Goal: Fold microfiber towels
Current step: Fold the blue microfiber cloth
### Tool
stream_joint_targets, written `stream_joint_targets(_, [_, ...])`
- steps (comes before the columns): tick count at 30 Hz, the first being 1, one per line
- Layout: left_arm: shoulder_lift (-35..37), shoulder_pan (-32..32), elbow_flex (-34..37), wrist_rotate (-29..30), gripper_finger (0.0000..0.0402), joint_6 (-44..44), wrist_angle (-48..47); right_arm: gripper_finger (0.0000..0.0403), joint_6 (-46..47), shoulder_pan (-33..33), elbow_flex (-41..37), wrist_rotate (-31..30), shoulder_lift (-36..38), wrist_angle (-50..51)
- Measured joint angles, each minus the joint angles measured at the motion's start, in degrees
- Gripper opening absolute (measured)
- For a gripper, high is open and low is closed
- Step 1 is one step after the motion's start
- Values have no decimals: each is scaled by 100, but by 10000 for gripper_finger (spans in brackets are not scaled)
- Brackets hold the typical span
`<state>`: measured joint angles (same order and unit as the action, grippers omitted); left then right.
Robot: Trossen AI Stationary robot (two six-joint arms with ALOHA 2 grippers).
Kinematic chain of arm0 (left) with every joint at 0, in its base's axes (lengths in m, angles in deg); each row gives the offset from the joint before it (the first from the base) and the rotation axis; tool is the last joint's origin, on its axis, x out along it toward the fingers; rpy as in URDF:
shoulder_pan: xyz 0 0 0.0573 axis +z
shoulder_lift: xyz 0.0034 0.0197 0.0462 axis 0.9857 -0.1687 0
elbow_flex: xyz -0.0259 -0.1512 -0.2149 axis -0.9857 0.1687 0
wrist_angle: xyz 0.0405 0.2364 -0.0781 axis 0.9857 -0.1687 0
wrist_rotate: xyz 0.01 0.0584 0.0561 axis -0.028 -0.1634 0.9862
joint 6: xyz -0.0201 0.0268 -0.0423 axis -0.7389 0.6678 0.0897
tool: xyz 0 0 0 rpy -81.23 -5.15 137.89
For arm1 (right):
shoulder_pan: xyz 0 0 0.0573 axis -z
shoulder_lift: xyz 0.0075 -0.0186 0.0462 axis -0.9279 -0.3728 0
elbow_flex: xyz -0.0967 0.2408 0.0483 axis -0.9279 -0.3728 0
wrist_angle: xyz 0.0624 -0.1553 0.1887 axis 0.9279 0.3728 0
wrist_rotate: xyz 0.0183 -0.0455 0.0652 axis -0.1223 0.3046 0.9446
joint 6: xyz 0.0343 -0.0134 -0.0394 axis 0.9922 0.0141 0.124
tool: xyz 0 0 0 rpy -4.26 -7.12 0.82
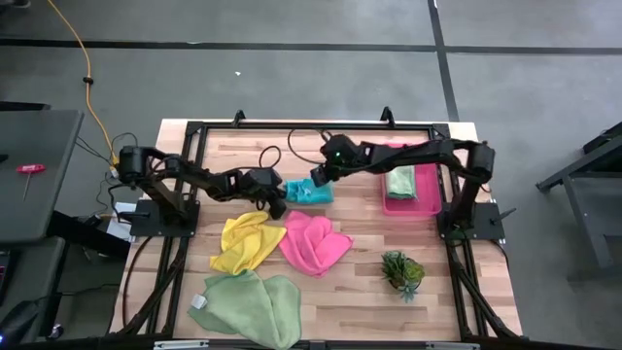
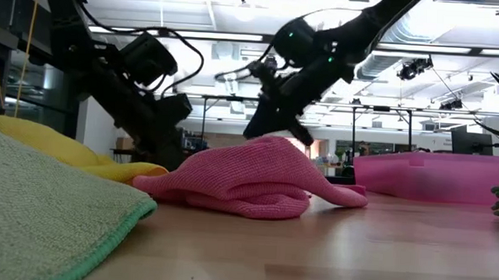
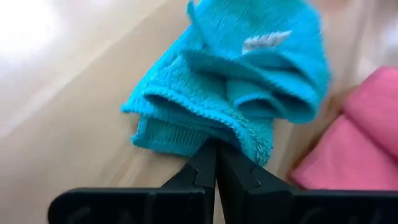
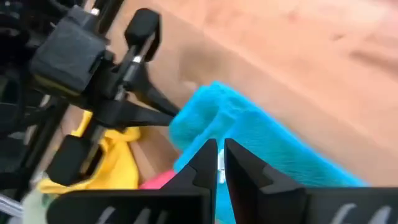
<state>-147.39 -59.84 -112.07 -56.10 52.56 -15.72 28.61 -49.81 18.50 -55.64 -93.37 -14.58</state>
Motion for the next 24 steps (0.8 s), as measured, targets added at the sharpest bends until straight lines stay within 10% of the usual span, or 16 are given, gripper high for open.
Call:
stream_joint_targets(13, [1729, 279, -2, -203, 0, 304, -902, 21, -815, 361, 2, -503, 692, 1565])
stream_joint_targets(24, [44, -133, -1017, -479, 0, 46, -375, 21, -853, 335, 2, 216, 166, 1762])
